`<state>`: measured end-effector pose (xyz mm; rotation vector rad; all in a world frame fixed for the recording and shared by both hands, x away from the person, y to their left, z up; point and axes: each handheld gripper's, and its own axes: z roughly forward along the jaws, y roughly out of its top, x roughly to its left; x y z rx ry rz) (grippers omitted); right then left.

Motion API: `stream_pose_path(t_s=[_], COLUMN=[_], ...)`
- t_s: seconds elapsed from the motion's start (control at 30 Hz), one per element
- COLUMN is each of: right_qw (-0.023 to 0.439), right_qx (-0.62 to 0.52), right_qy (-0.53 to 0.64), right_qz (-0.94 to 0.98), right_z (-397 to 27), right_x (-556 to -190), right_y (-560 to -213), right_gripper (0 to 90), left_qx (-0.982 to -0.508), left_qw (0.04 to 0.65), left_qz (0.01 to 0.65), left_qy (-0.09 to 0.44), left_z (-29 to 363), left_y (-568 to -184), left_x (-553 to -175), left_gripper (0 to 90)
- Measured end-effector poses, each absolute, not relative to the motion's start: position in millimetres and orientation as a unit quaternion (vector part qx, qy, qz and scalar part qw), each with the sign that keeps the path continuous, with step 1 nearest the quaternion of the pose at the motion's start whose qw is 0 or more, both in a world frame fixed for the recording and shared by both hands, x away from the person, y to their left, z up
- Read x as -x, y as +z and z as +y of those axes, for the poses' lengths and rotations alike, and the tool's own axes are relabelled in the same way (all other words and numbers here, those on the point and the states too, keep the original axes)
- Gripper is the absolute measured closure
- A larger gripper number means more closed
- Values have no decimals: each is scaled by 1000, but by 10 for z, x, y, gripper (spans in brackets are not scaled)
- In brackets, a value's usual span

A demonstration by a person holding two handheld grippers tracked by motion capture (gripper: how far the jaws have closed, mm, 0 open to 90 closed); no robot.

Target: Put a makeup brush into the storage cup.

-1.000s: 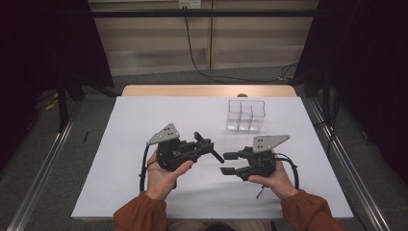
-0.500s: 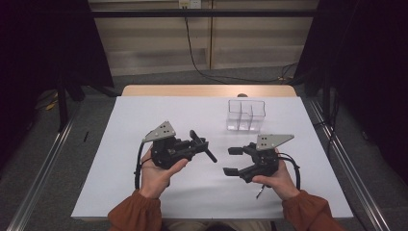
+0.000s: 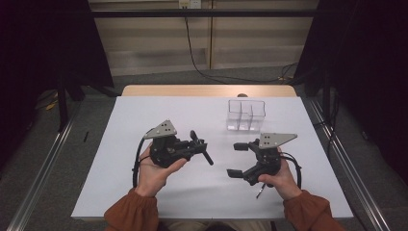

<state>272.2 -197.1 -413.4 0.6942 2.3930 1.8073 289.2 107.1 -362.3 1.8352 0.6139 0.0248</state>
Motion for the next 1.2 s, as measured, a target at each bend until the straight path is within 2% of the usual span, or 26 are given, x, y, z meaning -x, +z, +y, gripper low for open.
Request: stream_pose_path(t_s=[0.7, 1.2], right_qw=[30, 34], right_qx=[-227, -211], right_qy=[583, 578], right_qz=[780, 787], right_z=[-1867, -1693], right_x=[-2682, -2679], right_y=[-4113, -4060], right_gripper=[30, 6], left_qx=[-820, -826], left_qw=[512, 504], left_qz=[255, 252], left_qy=[5, 3], left_z=[953, 954], left_y=[-3565, -3571], left_x=[-2914, -2906], left_gripper=[784, 785])
